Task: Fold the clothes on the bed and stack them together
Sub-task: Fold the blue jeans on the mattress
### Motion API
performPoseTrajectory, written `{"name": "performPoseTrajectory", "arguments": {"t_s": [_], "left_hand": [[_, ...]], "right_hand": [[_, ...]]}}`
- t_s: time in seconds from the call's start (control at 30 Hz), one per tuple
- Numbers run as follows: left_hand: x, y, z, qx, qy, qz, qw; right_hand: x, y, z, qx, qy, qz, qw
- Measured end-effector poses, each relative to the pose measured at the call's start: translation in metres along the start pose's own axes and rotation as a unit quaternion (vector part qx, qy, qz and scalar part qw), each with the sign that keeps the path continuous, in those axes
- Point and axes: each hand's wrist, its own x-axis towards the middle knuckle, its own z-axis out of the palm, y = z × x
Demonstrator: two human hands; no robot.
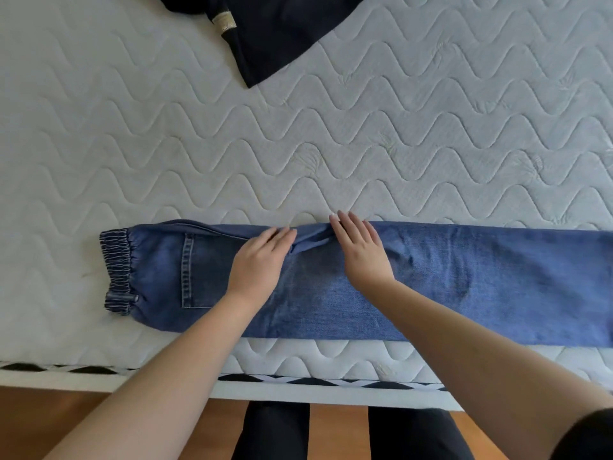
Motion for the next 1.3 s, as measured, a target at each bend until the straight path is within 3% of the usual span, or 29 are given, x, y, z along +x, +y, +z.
{"name": "performPoseTrajectory", "arguments": {"t_s": [0.1,0.2,0.37,0.5,0.67,0.8,0.93,1.07,1.3], "left_hand": [[-0.021,0.009,0.013,0.022,-0.022,-0.014,0.999],[-0.030,0.020,0.022,-0.016,-0.075,-0.073,0.994],[-0.035,0.018,0.038,-0.078,-0.165,-0.105,0.978],[-0.012,-0.007,0.022,-0.117,-0.118,-0.151,0.974],[0.028,-0.026,0.023,-0.031,-0.116,-0.038,0.992],[0.005,-0.028,0.047,0.019,-0.161,-0.143,0.976],[-0.029,-0.020,0.062,0.047,-0.113,-0.177,0.977],[-0.047,-0.024,0.072,0.064,-0.092,-0.138,0.984],[-0.044,-0.029,0.082,0.076,-0.122,-0.143,0.979]], "right_hand": [[-0.009,-0.007,0.008,-0.016,-0.008,0.017,1.000],[-0.013,-0.012,0.017,-0.029,-0.034,0.034,0.998],[-0.016,-0.014,0.025,-0.042,-0.054,0.084,0.994],[-0.015,-0.024,0.027,-0.023,-0.034,0.115,0.992],[-0.021,-0.045,0.025,0.041,0.072,0.103,0.991],[0.001,-0.066,0.028,0.069,0.095,0.038,0.992],[0.023,-0.080,0.042,0.068,0.054,0.051,0.995],[0.015,-0.055,0.061,-0.017,0.021,-0.024,0.999],[-0.015,0.030,0.058,-0.064,0.007,0.075,0.995]]}}
